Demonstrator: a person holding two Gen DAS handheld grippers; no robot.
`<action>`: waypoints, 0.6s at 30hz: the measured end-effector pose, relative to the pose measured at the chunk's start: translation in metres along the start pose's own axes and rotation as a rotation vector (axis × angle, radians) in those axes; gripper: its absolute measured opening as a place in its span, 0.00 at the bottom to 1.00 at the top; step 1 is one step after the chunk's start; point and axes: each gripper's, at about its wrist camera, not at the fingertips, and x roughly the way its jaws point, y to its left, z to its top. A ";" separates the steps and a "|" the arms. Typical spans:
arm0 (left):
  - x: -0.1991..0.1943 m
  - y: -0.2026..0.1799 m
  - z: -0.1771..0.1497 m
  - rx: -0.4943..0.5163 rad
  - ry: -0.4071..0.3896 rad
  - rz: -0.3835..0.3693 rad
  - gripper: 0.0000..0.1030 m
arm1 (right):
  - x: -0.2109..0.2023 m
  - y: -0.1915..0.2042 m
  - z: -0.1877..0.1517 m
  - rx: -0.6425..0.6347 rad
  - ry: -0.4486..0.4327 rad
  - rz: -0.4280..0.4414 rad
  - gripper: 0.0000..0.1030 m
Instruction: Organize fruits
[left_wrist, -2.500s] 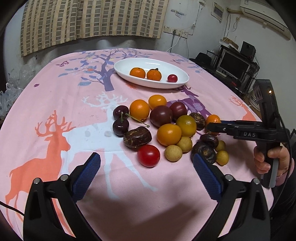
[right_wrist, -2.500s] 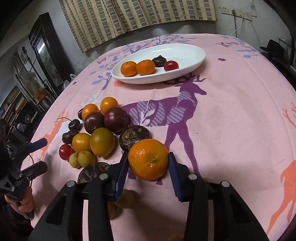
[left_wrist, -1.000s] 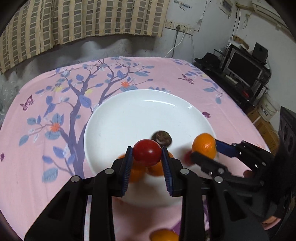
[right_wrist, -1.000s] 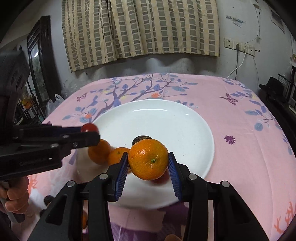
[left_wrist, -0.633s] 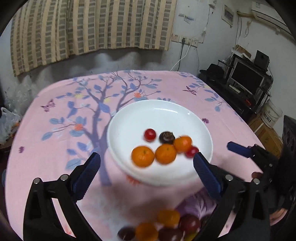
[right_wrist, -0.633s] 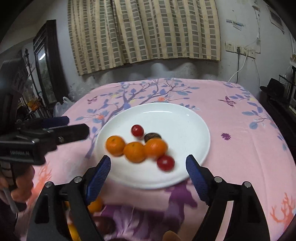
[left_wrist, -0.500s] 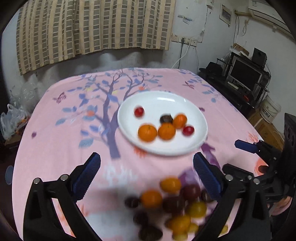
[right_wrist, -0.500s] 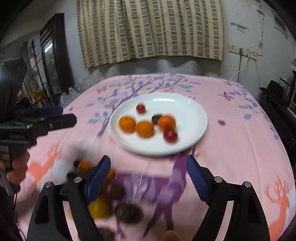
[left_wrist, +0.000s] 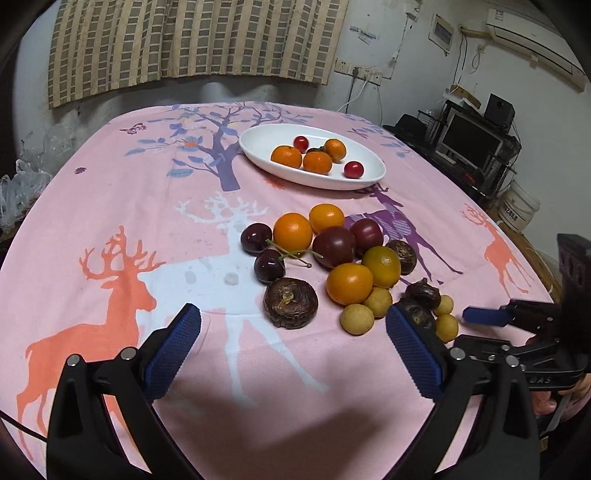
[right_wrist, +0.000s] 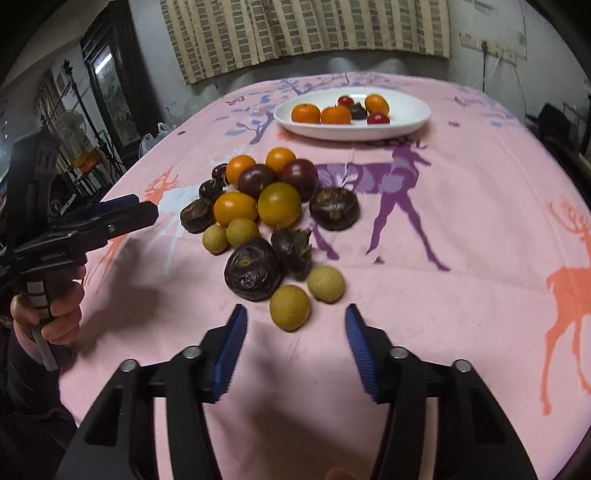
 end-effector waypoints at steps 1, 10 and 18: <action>-0.001 0.001 0.000 -0.005 -0.005 -0.010 0.96 | 0.003 0.001 0.000 0.002 0.006 0.001 0.41; -0.005 -0.008 -0.005 0.026 -0.021 -0.031 0.95 | 0.004 0.001 0.005 0.008 -0.016 -0.011 0.24; -0.004 -0.076 -0.018 0.207 0.031 -0.214 0.75 | -0.028 -0.020 -0.004 0.080 -0.096 -0.010 0.24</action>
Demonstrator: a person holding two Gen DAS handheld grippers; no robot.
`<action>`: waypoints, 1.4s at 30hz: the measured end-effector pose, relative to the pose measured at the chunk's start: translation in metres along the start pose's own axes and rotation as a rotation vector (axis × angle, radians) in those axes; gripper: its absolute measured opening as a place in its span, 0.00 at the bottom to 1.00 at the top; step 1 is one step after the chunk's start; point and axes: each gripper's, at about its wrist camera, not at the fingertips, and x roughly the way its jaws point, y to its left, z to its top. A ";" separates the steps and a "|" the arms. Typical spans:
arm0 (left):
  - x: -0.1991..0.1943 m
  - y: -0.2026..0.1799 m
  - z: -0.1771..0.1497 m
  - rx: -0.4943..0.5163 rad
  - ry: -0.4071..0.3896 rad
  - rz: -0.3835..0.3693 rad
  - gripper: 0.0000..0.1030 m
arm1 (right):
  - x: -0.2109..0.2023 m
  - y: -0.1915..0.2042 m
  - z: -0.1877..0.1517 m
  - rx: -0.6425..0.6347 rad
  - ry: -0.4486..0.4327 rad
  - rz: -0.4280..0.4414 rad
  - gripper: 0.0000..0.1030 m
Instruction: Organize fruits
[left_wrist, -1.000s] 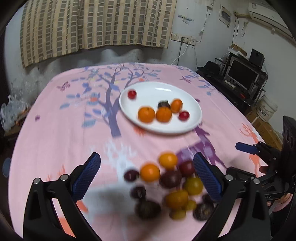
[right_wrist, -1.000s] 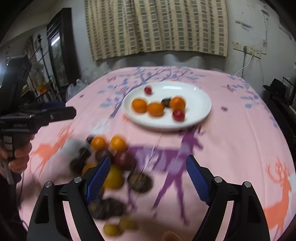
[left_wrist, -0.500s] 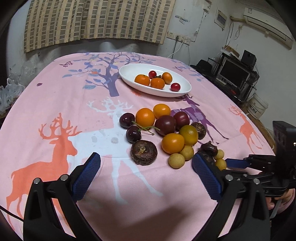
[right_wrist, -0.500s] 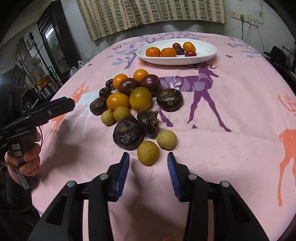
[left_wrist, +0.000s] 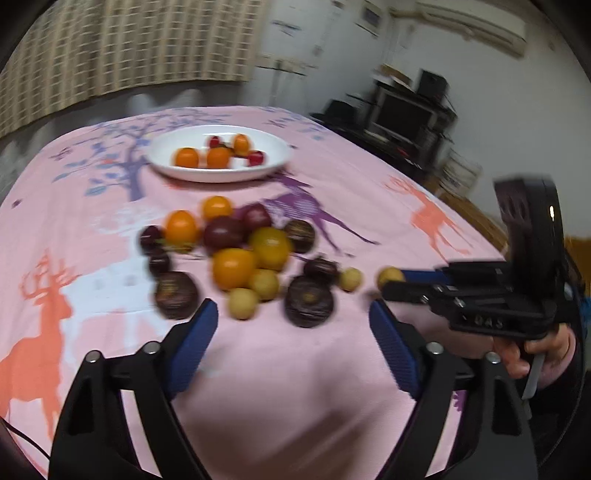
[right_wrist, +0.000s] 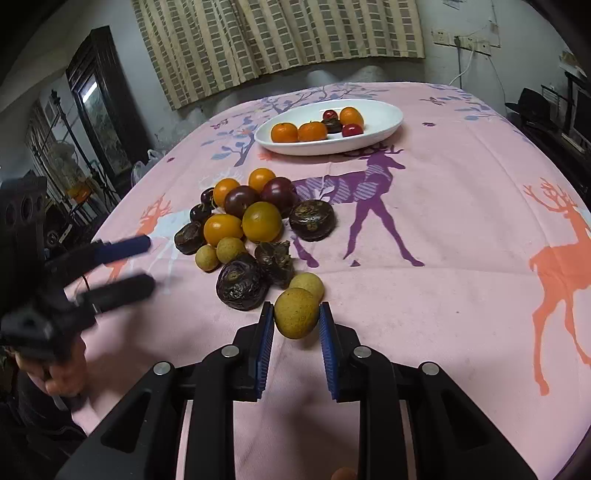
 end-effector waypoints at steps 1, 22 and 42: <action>0.007 -0.010 0.000 0.034 0.017 0.007 0.70 | -0.001 -0.002 -0.001 0.006 -0.003 0.003 0.24; 0.061 -0.017 0.010 0.047 0.201 0.052 0.42 | -0.014 -0.023 0.003 0.034 -0.063 0.038 0.24; 0.146 0.128 0.208 -0.142 0.099 0.191 0.55 | 0.151 -0.050 0.212 -0.063 -0.139 -0.086 0.49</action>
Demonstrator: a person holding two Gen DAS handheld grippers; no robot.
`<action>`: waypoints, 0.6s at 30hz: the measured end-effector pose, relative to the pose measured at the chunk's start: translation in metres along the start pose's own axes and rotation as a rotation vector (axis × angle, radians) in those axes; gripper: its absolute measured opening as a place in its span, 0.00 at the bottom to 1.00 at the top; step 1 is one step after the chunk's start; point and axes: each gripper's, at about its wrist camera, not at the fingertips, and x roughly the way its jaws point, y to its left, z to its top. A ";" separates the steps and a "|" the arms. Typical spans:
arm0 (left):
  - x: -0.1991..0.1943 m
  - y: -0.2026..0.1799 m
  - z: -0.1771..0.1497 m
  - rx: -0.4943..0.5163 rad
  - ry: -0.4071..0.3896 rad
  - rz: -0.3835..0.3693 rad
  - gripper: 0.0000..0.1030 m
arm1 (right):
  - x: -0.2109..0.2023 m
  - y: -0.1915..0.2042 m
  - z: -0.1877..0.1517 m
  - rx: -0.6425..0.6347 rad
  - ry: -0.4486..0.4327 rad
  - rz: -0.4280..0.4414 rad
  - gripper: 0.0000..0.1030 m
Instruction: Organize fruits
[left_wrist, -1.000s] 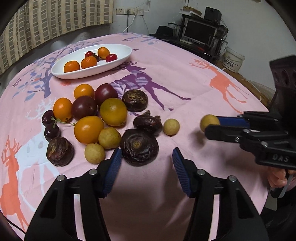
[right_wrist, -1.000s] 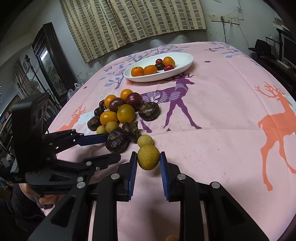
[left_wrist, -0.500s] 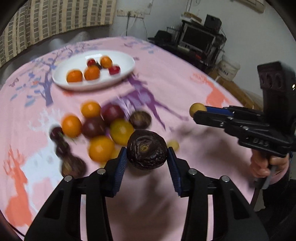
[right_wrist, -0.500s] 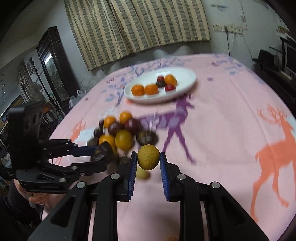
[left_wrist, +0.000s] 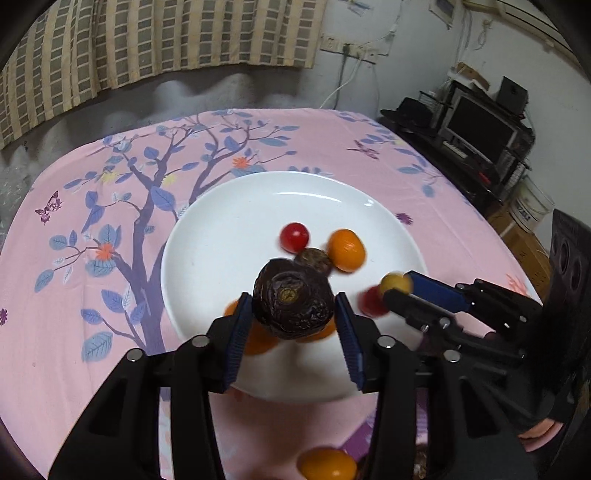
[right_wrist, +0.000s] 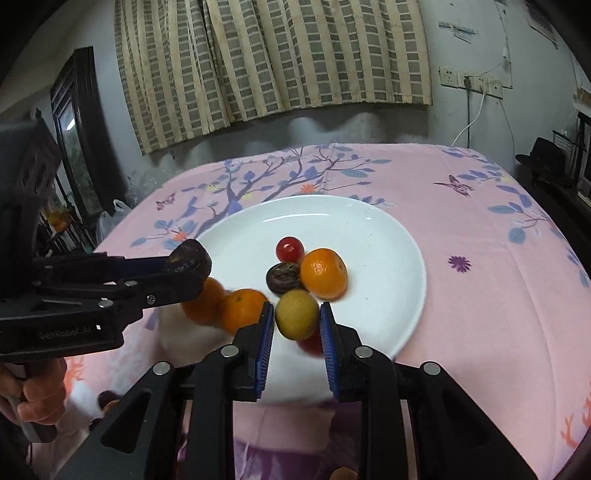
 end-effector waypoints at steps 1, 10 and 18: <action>-0.001 0.005 0.001 -0.022 -0.001 0.010 0.75 | -0.001 0.003 -0.001 -0.006 -0.003 -0.018 0.66; -0.103 0.015 -0.065 -0.010 -0.142 0.071 0.96 | -0.091 0.043 -0.045 -0.098 0.023 0.001 0.77; -0.132 0.033 -0.157 -0.098 -0.163 0.056 0.96 | -0.124 0.088 -0.124 -0.237 0.103 0.033 0.78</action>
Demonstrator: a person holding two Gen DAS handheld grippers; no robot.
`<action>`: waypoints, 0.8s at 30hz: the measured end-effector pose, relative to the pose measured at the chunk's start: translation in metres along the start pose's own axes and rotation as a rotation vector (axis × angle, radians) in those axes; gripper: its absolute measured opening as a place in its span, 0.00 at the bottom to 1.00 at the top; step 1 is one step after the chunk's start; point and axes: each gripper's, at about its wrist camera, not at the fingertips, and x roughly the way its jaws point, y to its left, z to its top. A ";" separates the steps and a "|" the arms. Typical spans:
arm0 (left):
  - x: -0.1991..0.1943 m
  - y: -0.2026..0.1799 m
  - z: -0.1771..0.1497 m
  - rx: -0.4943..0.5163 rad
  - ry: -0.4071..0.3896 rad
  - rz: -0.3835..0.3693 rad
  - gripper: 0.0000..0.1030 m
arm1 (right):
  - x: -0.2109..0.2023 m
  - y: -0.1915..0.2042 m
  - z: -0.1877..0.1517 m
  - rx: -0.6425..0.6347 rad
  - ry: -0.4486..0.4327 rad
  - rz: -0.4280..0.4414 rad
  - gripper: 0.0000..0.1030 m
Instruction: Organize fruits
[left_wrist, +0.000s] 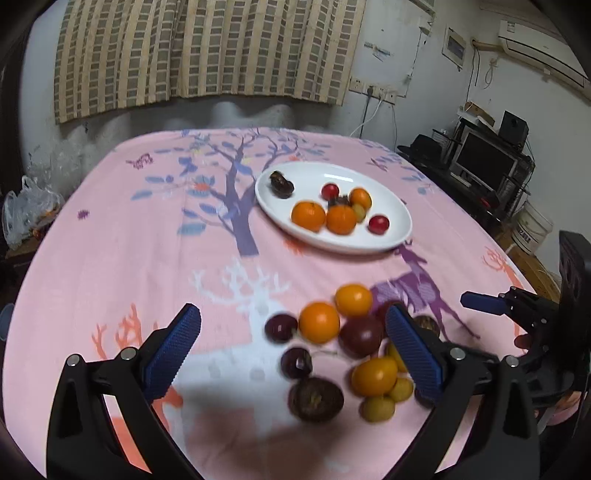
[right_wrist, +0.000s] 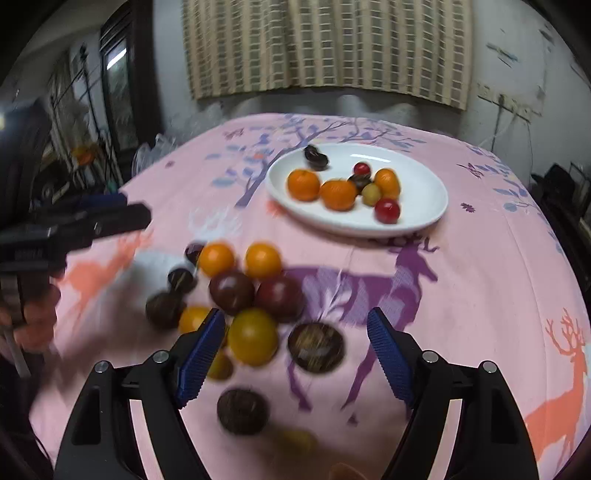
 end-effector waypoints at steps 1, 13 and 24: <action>-0.002 0.004 -0.006 -0.015 0.008 -0.001 0.96 | 0.000 0.005 -0.005 -0.017 0.011 0.004 0.77; -0.007 0.015 -0.011 -0.039 0.014 0.017 0.96 | 0.013 0.024 -0.032 -0.079 0.135 0.098 0.49; -0.009 -0.002 -0.035 0.090 0.064 -0.070 0.87 | -0.006 -0.013 -0.022 0.102 0.042 0.149 0.34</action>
